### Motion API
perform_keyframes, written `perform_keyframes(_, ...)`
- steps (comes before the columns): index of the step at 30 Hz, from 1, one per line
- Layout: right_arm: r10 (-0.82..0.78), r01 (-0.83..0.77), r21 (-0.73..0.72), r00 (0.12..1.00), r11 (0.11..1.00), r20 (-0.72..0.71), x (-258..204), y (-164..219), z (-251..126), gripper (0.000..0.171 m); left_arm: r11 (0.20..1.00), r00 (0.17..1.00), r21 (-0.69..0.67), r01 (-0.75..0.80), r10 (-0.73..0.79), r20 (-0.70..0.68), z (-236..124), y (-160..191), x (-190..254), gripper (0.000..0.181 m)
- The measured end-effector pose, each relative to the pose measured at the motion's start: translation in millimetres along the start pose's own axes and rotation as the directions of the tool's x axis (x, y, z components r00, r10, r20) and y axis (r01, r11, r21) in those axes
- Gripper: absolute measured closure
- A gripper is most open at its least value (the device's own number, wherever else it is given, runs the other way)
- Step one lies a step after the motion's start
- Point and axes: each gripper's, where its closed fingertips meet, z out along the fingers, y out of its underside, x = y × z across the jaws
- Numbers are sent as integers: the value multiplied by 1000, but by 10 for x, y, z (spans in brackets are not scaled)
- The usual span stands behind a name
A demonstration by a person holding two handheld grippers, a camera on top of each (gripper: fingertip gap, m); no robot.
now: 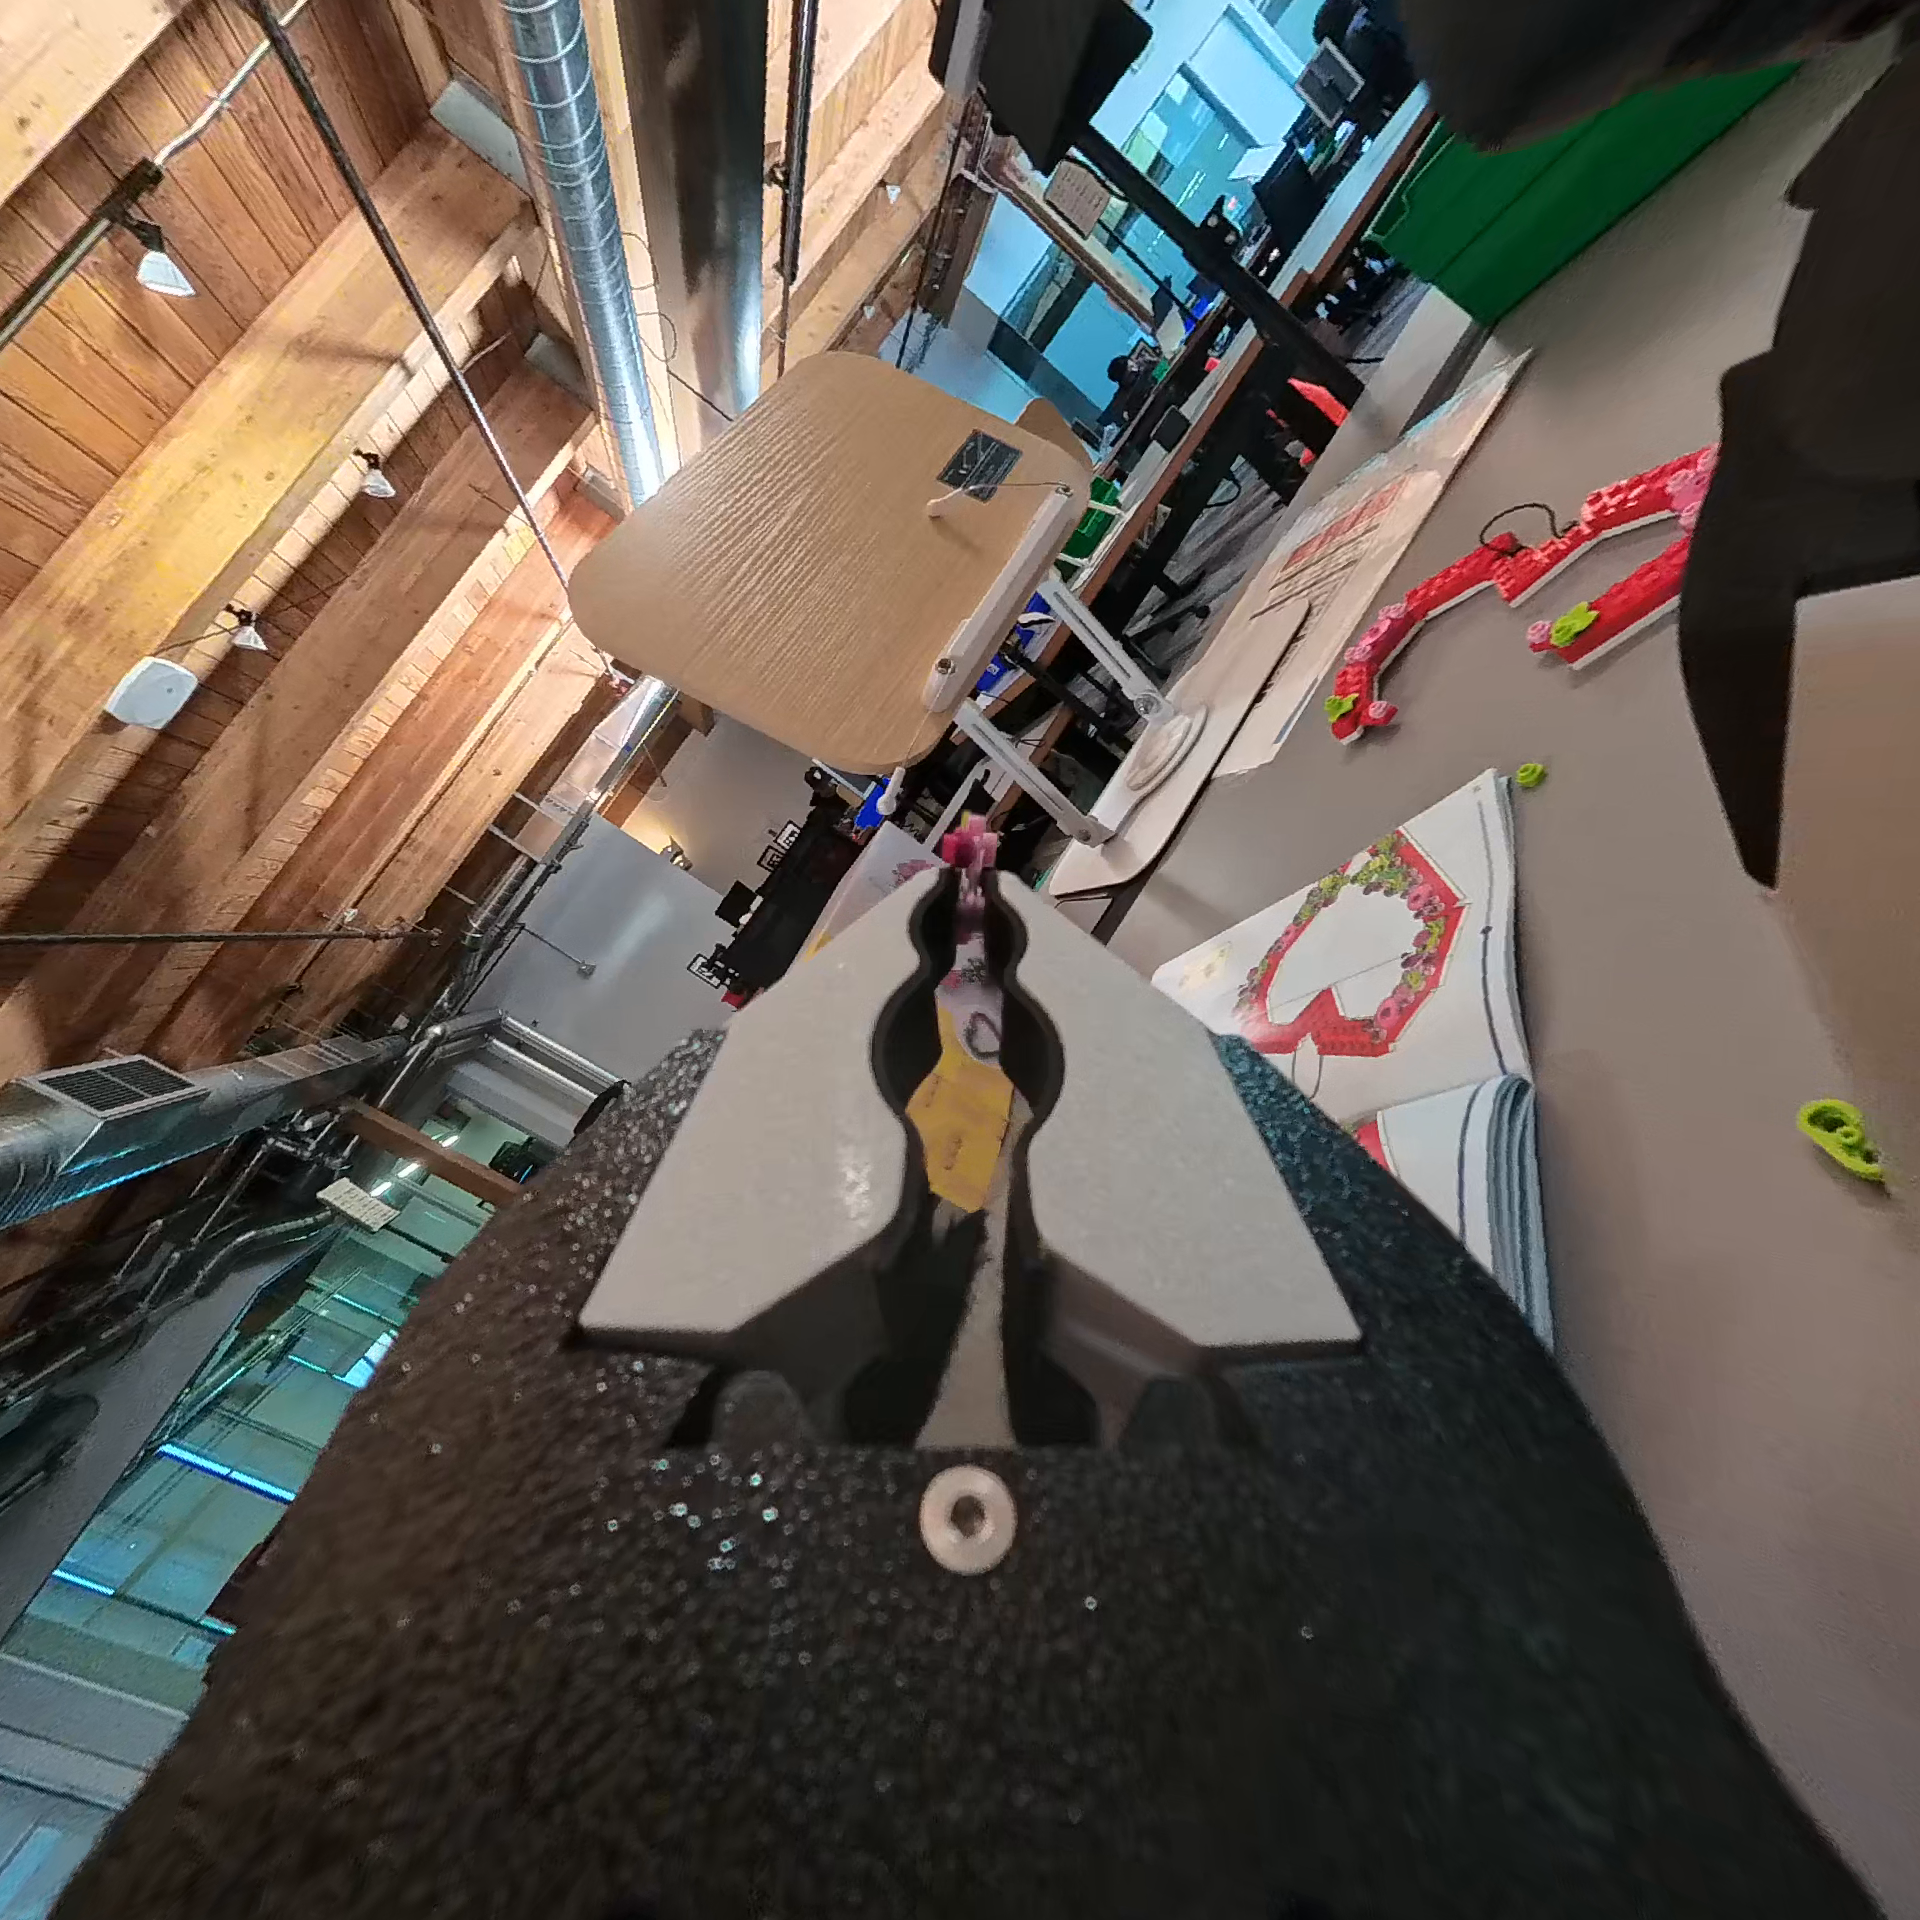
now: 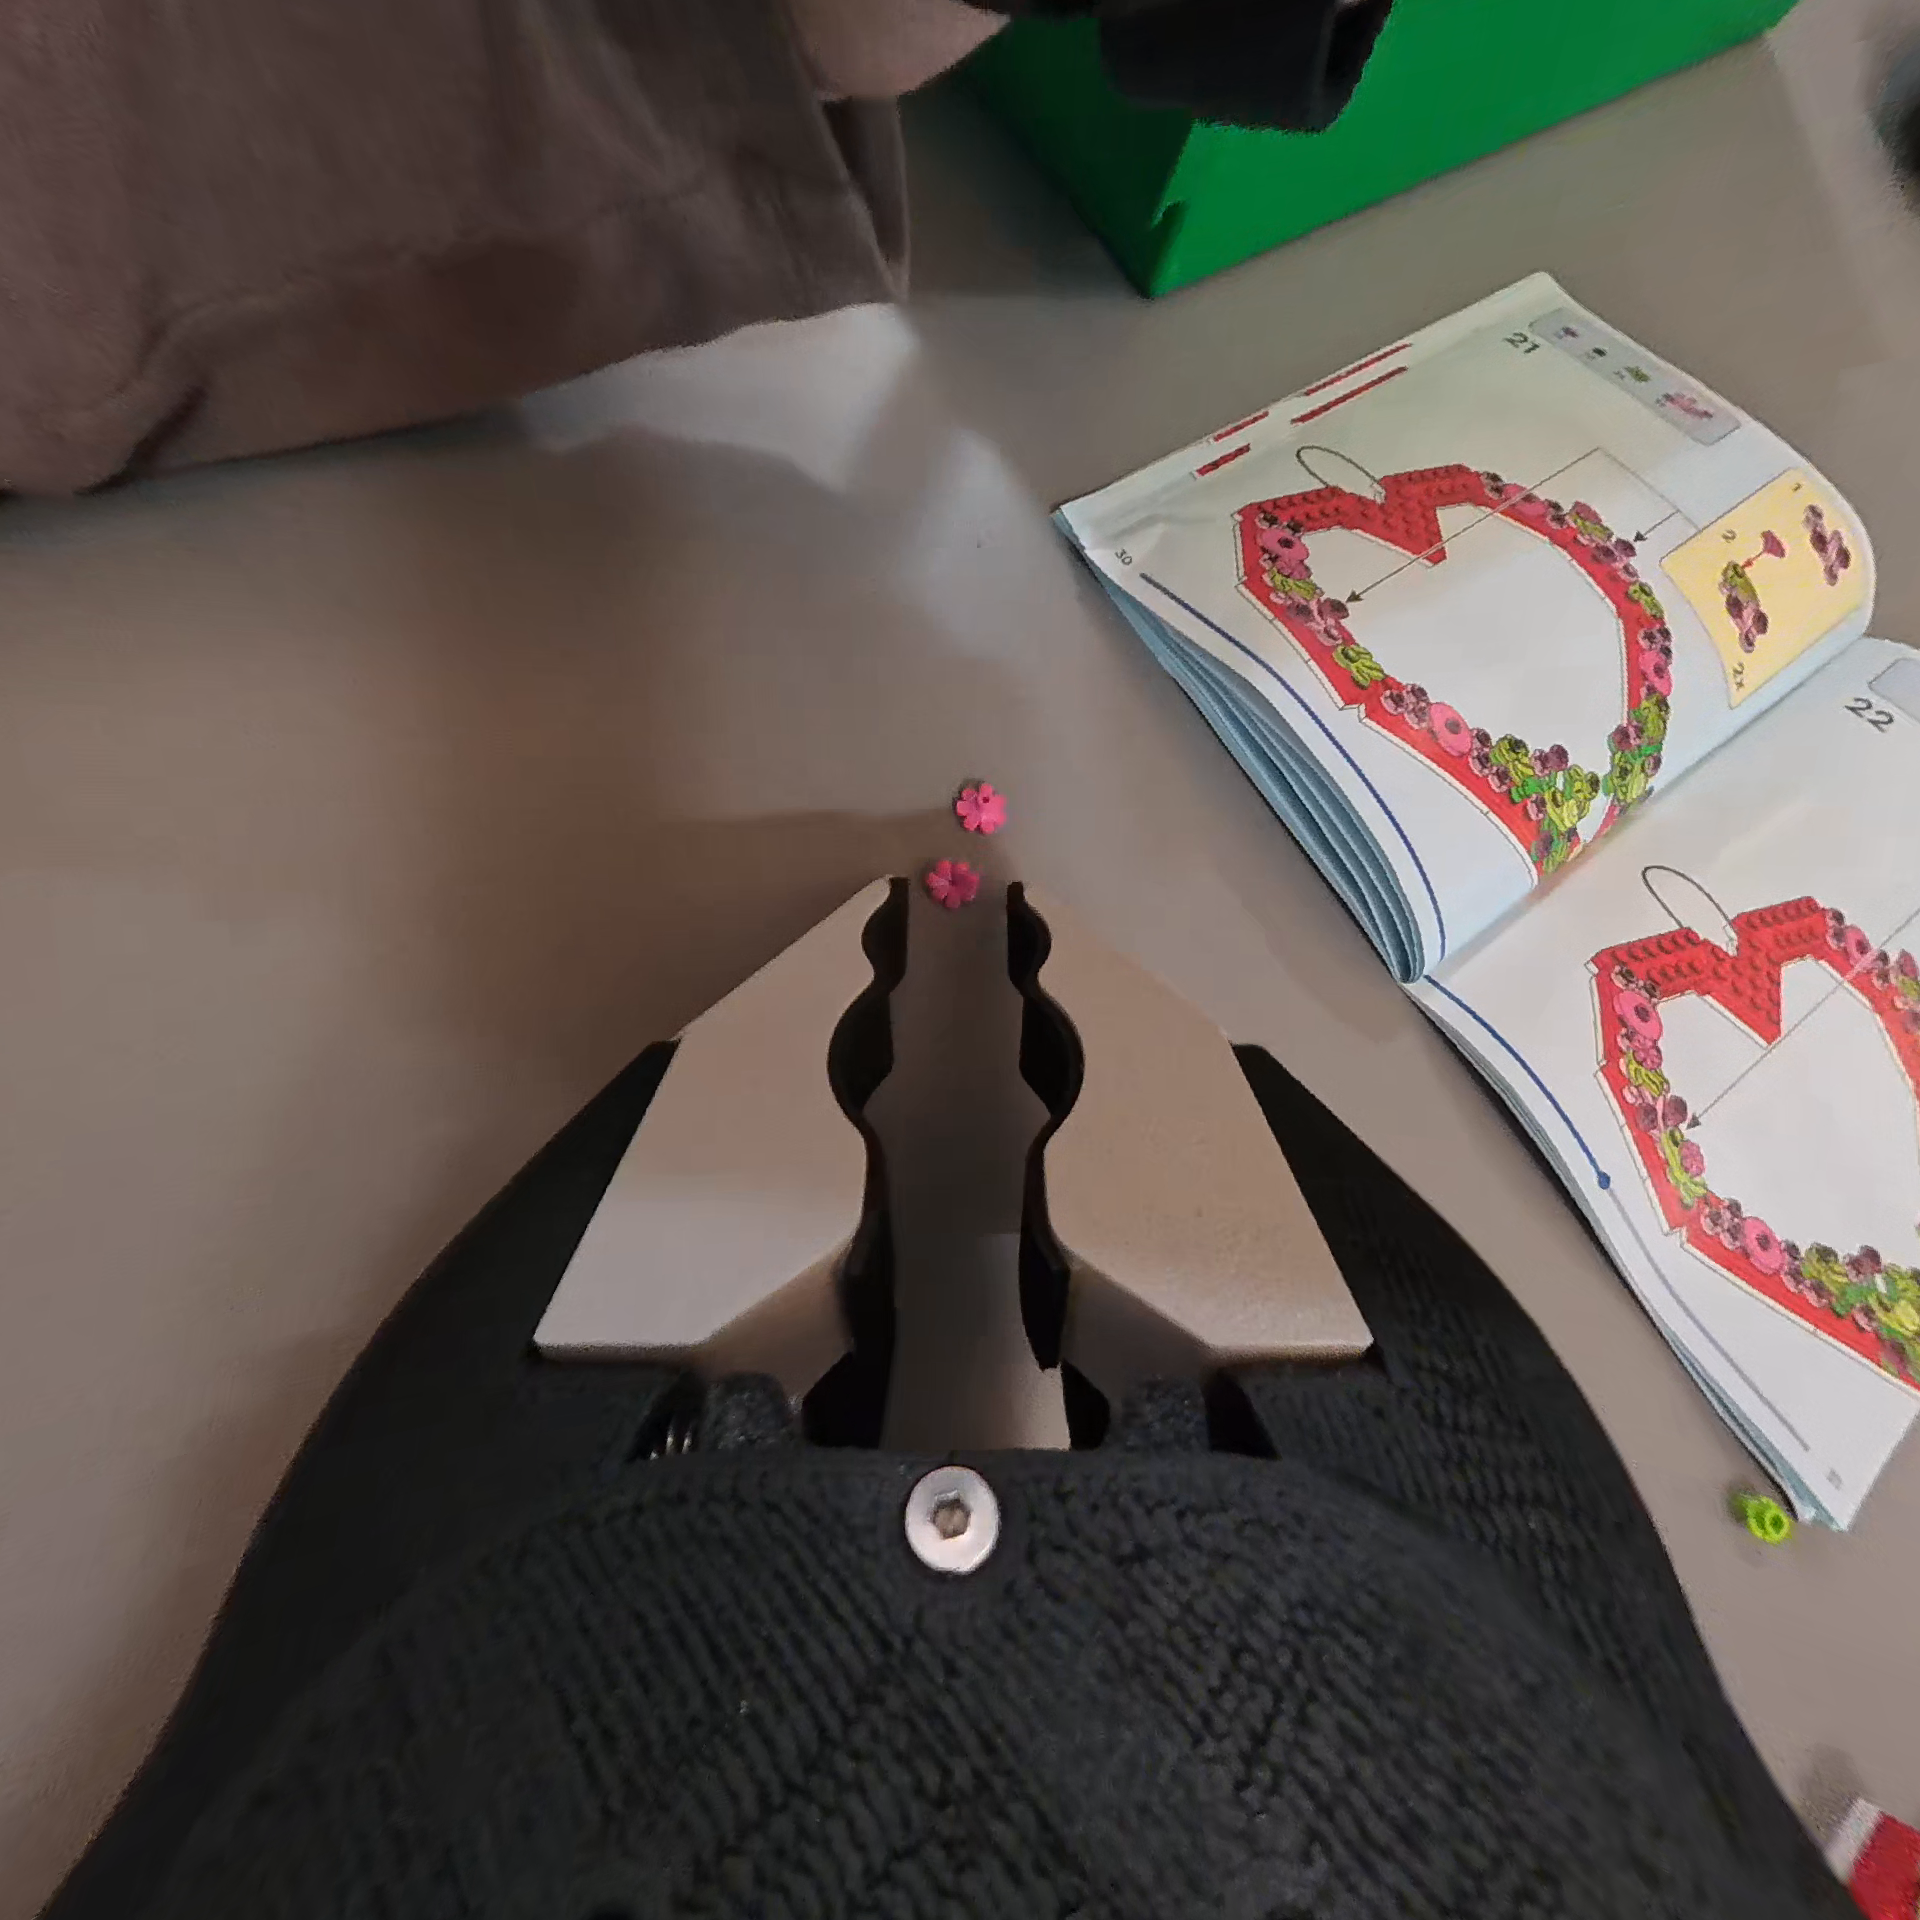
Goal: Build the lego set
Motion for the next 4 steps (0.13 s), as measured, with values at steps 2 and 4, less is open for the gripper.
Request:
perform_keyframes(2, 20, -20, 1, 1000, 1000, -14, 5, -10, 1, 153, 1000, 1000, 0, 4, -4, -10, 6, 0, 17, 179)
perform_keyframes(4, 30, -30, -1, 999, 1000, -25, 1, -16, 5, 152, 1000, 1000, 0, 5, -5, -18, 10, -1, 34, 179)
